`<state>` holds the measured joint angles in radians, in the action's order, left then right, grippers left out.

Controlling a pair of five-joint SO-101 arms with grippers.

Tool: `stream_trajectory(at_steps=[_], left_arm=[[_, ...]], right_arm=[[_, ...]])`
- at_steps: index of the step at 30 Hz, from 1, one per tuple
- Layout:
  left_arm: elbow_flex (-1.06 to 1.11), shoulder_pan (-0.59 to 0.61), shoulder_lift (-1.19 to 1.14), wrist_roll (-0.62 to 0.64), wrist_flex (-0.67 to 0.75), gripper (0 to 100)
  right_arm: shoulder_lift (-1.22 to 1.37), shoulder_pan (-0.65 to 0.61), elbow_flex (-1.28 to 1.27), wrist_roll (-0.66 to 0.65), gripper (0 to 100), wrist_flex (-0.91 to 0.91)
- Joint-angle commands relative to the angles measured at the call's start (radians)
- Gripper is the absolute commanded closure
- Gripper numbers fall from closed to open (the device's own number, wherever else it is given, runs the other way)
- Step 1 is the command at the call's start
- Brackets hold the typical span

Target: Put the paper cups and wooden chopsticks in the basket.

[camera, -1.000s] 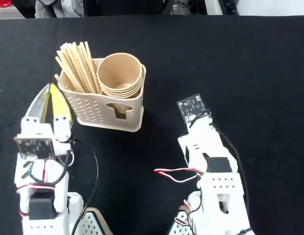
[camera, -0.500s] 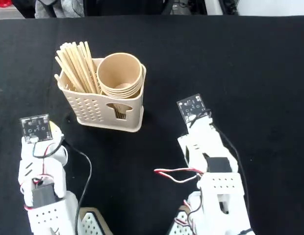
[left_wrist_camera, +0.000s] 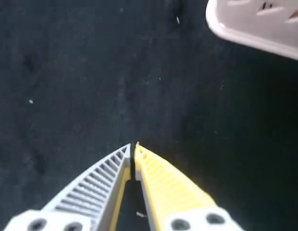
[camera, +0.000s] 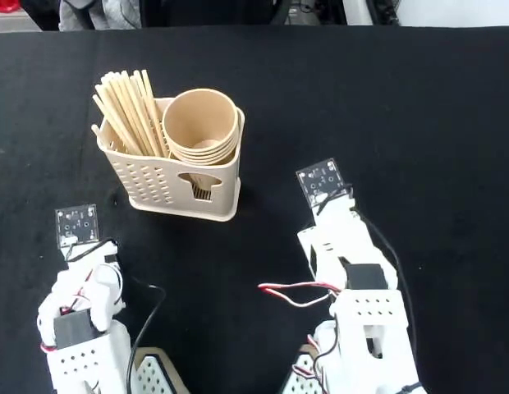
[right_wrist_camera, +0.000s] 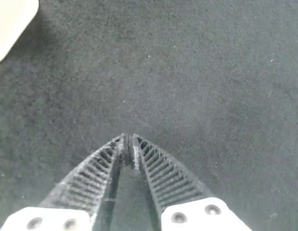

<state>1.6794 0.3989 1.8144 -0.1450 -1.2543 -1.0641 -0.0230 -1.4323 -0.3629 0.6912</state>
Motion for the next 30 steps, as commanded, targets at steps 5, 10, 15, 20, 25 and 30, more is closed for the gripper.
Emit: stream_trajectory(at_steps=[5,10,15,20,25,30], left_arm=[[0.019,0.005,0.002,-0.005,-0.014,97],[0.019,0.005,0.002,-0.005,-0.014,97],[0.019,0.005,0.002,-0.005,-0.014,97],[0.019,0.005,0.002,-0.005,-0.014,97],[0.019,0.005,0.002,-0.005,-0.014,97],[0.019,0.005,0.002,-0.005,-0.014,97]], right_arm=[[-0.021,-0.009,-0.039,-0.026,98.5,-0.018],[-0.021,-0.011,-0.047,-0.038,98.6,-0.032],[-0.039,-0.006,-0.05,-0.037,98.6,-0.023],[-0.232,-0.005,-0.105,-0.037,98.6,0.049],[-0.547,-0.011,-0.203,-0.043,98.5,0.152],[-0.832,-0.012,-0.249,-0.046,98.4,0.327]])
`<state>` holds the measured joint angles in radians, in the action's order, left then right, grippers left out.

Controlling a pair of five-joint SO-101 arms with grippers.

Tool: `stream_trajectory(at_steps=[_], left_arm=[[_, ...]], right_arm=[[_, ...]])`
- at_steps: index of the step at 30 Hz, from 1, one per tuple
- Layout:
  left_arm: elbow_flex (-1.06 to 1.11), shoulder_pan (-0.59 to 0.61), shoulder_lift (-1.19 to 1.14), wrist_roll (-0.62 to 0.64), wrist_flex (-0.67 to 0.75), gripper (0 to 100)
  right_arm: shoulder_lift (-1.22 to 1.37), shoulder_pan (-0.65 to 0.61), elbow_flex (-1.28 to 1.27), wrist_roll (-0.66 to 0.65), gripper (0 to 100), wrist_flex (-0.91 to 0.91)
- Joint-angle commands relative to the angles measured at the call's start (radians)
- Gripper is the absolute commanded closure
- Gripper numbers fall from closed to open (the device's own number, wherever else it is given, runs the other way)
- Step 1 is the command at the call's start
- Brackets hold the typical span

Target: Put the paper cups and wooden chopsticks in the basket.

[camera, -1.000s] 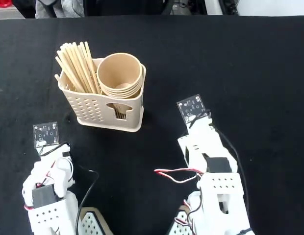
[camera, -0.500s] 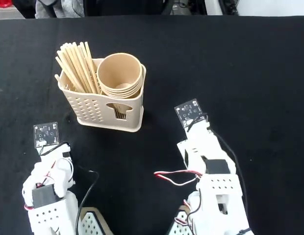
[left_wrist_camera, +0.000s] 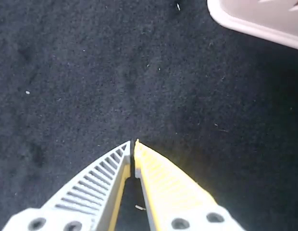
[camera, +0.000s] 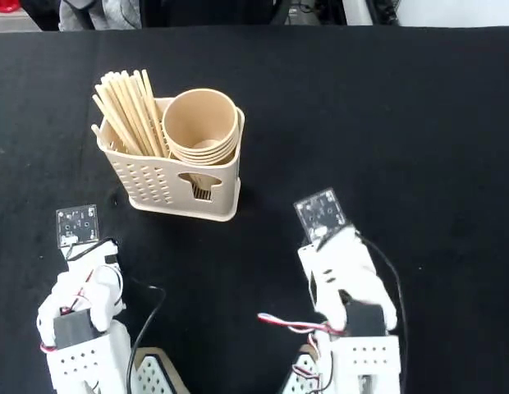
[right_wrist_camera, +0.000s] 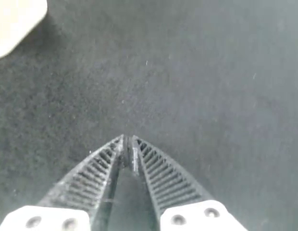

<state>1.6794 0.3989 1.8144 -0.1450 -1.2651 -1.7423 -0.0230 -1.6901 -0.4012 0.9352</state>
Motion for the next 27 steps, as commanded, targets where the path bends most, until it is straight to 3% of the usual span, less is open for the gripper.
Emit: stream_trajectory(at_steps=[1,27], left_arm=[[0.019,0.005,0.002,-0.005,-0.003,97],[0.019,0.005,0.002,-0.005,-0.003,97]], right_arm=[[-0.151,-0.014,0.012,-0.009,98.4,0.092],[-0.104,-0.012,0.005,-0.034,98.4,0.072]])
